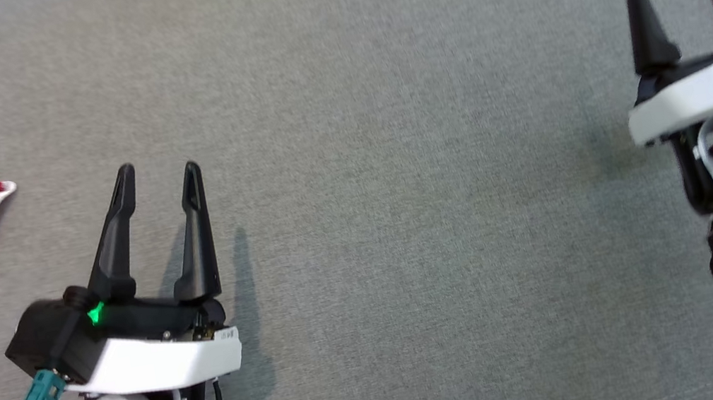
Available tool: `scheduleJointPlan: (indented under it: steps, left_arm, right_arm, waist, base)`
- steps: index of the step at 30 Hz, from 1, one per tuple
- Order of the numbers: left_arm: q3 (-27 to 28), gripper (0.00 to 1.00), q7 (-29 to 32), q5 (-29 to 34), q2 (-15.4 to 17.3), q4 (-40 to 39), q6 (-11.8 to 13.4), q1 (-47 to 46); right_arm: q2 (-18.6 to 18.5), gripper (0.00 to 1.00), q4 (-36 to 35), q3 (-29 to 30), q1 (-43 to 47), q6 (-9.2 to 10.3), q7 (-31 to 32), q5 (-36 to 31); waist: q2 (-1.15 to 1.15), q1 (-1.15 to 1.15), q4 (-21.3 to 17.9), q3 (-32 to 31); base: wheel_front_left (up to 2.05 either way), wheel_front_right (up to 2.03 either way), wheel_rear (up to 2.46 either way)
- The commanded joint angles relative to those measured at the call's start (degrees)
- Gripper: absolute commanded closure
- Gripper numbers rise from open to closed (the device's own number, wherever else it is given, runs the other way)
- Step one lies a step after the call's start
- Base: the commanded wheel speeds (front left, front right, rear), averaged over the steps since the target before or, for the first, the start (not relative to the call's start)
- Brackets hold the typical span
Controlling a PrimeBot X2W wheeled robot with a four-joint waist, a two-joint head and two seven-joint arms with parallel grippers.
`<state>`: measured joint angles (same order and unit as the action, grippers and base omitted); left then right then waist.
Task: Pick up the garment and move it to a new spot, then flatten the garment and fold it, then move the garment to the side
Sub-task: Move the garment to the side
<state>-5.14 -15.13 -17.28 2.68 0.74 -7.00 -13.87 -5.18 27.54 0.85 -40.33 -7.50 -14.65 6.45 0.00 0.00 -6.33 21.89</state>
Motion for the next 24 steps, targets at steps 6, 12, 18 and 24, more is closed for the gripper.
scheduleJointPlan:
  steps: [6,12,18,24]
  left_arm:
    - [2.93,0.0,0.14,-1.17,0.23,0.09,0.33,3.85]
    - [3.17,0.0,0.14,-1.82,0.22,-0.35,2.07,7.27]
    - [3.72,0.0,0.14,-2.06,0.21,-1.32,2.78,10.73]
    - [4.07,0.0,0.14,-0.47,0.21,-2.59,3.46,12.89]
  right_arm:
    - [0.94,0.0,-6.13,-4.71,8.37,0.01,-0.35,3.8]
    - [1.26,0.0,-9.46,-7.82,14.61,0.01,-0.35,5.68]
    - [1.23,0.0,-12.99,-8.76,20.69,0.01,-0.35,6.31]
    - [1.42,0.0,-16.57,-8.1,26.01,0.01,-0.35,6.73]
  waist:
    - [0.0,0.0,3.05,-7.62]
    - [0.0,0.0,3.59,-12.14]
    - [0.0,0.0,4.14,-14.73]
    - [0.0,0.0,4.97,-16.52]
  base:
    - [0.0,0.0,0.0]
    - [0.0,0.0,0.0]
    - [0.0,0.0,0.0]
    - [0.0,0.0,0.0]
